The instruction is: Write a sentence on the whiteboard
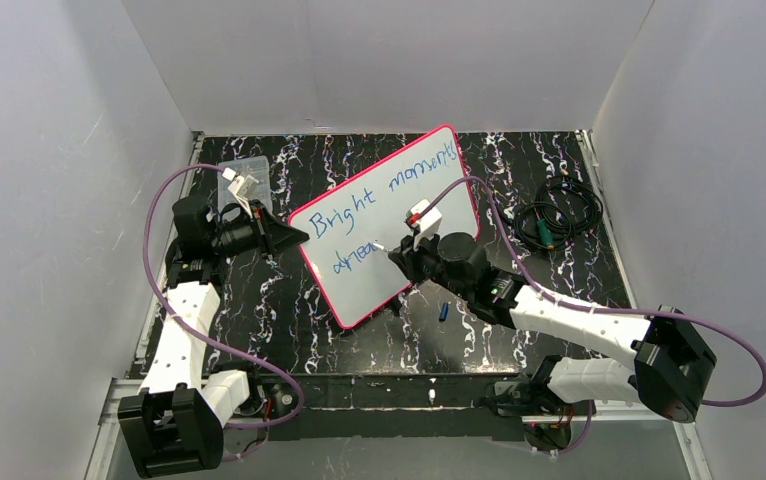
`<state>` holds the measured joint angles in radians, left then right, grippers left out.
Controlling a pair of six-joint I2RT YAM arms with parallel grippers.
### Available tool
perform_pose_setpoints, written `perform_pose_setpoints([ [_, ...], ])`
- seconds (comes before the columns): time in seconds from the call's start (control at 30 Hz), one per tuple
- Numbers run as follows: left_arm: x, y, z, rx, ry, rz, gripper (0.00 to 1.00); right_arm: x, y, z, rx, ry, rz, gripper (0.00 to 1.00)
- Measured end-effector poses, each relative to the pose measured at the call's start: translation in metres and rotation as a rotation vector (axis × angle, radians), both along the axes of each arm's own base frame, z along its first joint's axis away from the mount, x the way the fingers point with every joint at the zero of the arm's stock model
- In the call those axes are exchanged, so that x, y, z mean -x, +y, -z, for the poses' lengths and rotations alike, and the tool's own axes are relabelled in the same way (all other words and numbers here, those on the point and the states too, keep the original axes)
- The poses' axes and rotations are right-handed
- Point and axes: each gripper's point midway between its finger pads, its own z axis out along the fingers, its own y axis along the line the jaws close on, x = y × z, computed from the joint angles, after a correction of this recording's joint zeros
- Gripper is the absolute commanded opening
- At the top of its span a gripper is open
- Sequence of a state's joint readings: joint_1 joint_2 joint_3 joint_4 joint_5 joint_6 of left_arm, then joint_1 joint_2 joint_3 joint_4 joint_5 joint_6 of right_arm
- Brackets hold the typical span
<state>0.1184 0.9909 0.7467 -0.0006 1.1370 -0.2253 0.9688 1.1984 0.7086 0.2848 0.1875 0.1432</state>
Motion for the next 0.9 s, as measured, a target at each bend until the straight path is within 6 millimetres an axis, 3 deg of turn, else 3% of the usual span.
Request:
perform_pose_setpoints([
  [0.3,0.0,0.0,0.0,0.0,0.0,-0.001,0.0,0.002,-0.007,0.013,0.042,0.031,0.02,0.01],
  [0.57,-0.001,0.0,0.0,-0.002,0.0,-0.003,0.0,-0.002,-0.01,0.013,0.047,0.025,0.043,0.01],
  [0.9,0.0,0.0,0.0,0.0,0.002,-0.004,0.0,-0.021,0.0,-0.021,-0.002,-0.055,0.084,0.01],
])
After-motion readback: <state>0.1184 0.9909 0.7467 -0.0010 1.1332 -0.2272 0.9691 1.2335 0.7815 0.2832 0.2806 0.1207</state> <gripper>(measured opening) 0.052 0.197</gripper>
